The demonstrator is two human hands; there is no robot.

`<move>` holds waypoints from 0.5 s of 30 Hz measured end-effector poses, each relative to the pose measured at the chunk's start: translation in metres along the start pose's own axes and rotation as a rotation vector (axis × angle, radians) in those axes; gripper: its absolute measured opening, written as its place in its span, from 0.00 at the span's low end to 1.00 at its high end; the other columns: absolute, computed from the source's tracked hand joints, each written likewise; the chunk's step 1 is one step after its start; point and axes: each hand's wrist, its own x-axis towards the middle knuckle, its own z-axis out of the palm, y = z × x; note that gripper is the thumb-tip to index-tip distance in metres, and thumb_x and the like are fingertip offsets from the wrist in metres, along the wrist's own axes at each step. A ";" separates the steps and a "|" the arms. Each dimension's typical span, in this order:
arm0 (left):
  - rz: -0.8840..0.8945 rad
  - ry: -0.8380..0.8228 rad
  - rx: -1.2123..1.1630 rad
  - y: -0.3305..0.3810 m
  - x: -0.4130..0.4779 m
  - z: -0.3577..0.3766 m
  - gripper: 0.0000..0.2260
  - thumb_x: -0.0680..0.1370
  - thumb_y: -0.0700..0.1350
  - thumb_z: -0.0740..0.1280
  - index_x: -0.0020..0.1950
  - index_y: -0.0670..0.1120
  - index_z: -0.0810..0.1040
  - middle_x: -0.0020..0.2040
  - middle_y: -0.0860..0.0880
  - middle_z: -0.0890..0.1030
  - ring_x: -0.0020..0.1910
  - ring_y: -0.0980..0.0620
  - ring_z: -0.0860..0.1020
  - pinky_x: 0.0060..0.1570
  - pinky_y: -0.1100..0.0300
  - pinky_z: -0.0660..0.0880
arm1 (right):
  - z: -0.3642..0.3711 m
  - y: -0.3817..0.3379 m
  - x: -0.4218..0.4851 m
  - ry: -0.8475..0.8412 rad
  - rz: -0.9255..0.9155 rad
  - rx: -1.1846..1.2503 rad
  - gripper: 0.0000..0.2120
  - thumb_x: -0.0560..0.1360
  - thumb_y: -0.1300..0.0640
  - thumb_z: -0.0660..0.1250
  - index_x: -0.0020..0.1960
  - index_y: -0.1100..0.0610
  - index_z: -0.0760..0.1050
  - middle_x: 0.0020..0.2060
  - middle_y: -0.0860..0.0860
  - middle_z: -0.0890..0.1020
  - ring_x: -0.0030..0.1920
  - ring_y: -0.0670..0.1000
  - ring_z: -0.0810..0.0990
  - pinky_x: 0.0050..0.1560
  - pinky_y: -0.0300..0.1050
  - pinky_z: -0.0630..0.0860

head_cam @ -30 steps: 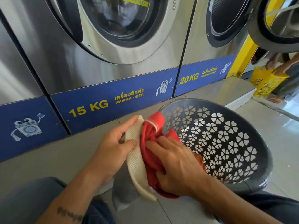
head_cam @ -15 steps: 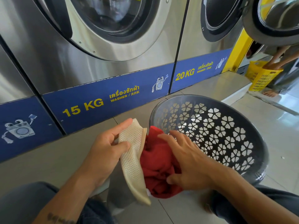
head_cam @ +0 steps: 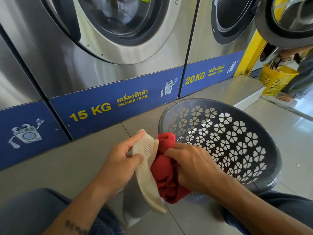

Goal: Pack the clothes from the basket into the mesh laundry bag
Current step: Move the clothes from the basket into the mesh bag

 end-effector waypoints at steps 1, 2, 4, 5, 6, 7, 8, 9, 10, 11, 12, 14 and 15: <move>-0.002 -0.010 -0.002 -0.003 -0.003 0.001 0.28 0.74 0.34 0.65 0.70 0.57 0.73 0.60 0.57 0.82 0.55 0.49 0.82 0.59 0.42 0.76 | 0.003 -0.006 0.002 0.041 -0.028 0.007 0.18 0.67 0.59 0.63 0.55 0.47 0.78 0.47 0.45 0.79 0.46 0.55 0.81 0.38 0.49 0.78; -0.007 -0.013 -0.009 -0.006 -0.005 0.002 0.28 0.74 0.34 0.65 0.69 0.57 0.74 0.59 0.56 0.83 0.52 0.50 0.82 0.58 0.41 0.76 | 0.006 -0.013 0.004 0.082 -0.057 0.016 0.16 0.68 0.58 0.64 0.54 0.49 0.78 0.45 0.46 0.78 0.44 0.55 0.80 0.37 0.50 0.78; -0.045 0.013 -0.064 -0.015 -0.012 0.001 0.27 0.76 0.29 0.64 0.67 0.57 0.76 0.57 0.54 0.84 0.51 0.51 0.82 0.57 0.45 0.78 | 0.018 -0.027 0.006 0.134 -0.087 0.044 0.12 0.70 0.57 0.66 0.52 0.51 0.79 0.43 0.48 0.79 0.44 0.55 0.79 0.37 0.51 0.79; -0.079 0.034 -0.087 -0.022 -0.015 -0.001 0.28 0.76 0.28 0.63 0.66 0.58 0.77 0.56 0.53 0.84 0.51 0.52 0.82 0.57 0.47 0.78 | 0.027 -0.034 0.006 0.141 -0.094 0.060 0.11 0.70 0.57 0.68 0.53 0.52 0.79 0.43 0.48 0.80 0.44 0.54 0.79 0.38 0.52 0.79; -0.116 0.058 -0.076 -0.030 -0.017 -0.005 0.28 0.76 0.28 0.63 0.65 0.58 0.77 0.57 0.52 0.84 0.53 0.51 0.82 0.57 0.48 0.78 | 0.037 -0.042 0.006 0.125 -0.096 0.071 0.13 0.71 0.57 0.69 0.55 0.51 0.79 0.45 0.49 0.80 0.46 0.55 0.79 0.40 0.52 0.79; -0.149 0.079 -0.029 -0.042 -0.018 -0.010 0.28 0.76 0.29 0.63 0.65 0.59 0.77 0.58 0.52 0.84 0.54 0.51 0.82 0.58 0.48 0.78 | 0.050 -0.048 0.006 0.078 -0.096 0.074 0.16 0.71 0.57 0.69 0.58 0.51 0.78 0.47 0.49 0.81 0.48 0.55 0.79 0.43 0.52 0.79; -0.183 0.092 0.059 -0.056 -0.018 -0.016 0.28 0.75 0.30 0.63 0.66 0.59 0.77 0.60 0.51 0.83 0.56 0.51 0.81 0.59 0.49 0.77 | 0.064 -0.054 0.006 -0.002 -0.097 0.079 0.20 0.71 0.58 0.69 0.63 0.51 0.77 0.51 0.50 0.82 0.50 0.55 0.79 0.46 0.52 0.78; -0.223 0.096 0.162 -0.068 -0.018 -0.021 0.28 0.74 0.31 0.62 0.68 0.57 0.75 0.63 0.50 0.81 0.57 0.51 0.80 0.60 0.49 0.76 | 0.080 -0.059 0.007 -0.091 -0.100 0.096 0.24 0.72 0.57 0.69 0.67 0.50 0.74 0.54 0.51 0.82 0.52 0.56 0.78 0.49 0.52 0.76; -0.284 0.098 0.258 -0.077 -0.020 -0.026 0.28 0.73 0.32 0.62 0.70 0.55 0.74 0.65 0.47 0.79 0.59 0.49 0.79 0.61 0.49 0.75 | 0.098 -0.063 0.009 -0.176 -0.092 0.132 0.27 0.72 0.57 0.69 0.70 0.49 0.70 0.56 0.52 0.82 0.54 0.57 0.78 0.51 0.52 0.75; -0.336 0.095 0.327 -0.085 -0.021 -0.029 0.28 0.73 0.34 0.62 0.71 0.53 0.73 0.68 0.45 0.77 0.61 0.46 0.77 0.62 0.49 0.74 | 0.116 -0.065 0.010 -0.262 -0.068 0.173 0.30 0.72 0.55 0.70 0.72 0.47 0.67 0.59 0.54 0.81 0.56 0.58 0.77 0.54 0.52 0.73; -0.367 0.092 0.389 -0.091 -0.022 -0.031 0.28 0.73 0.36 0.63 0.72 0.53 0.71 0.69 0.44 0.75 0.63 0.44 0.76 0.63 0.50 0.73 | 0.132 -0.068 0.011 -0.334 -0.040 0.213 0.33 0.72 0.54 0.71 0.74 0.46 0.64 0.61 0.55 0.79 0.59 0.59 0.77 0.58 0.52 0.72; -0.360 0.093 0.536 -0.099 -0.024 -0.037 0.29 0.73 0.39 0.66 0.74 0.53 0.69 0.70 0.45 0.74 0.65 0.44 0.73 0.65 0.51 0.71 | 0.159 -0.074 0.012 -0.420 0.027 0.308 0.36 0.72 0.52 0.69 0.76 0.44 0.58 0.65 0.55 0.76 0.65 0.60 0.74 0.68 0.55 0.66; -0.356 0.093 0.600 -0.101 -0.023 -0.039 0.30 0.73 0.40 0.66 0.74 0.54 0.68 0.70 0.46 0.73 0.66 0.44 0.73 0.65 0.51 0.71 | 0.167 -0.077 0.013 -0.441 0.053 0.358 0.36 0.74 0.54 0.68 0.77 0.44 0.57 0.66 0.54 0.76 0.66 0.60 0.74 0.71 0.56 0.64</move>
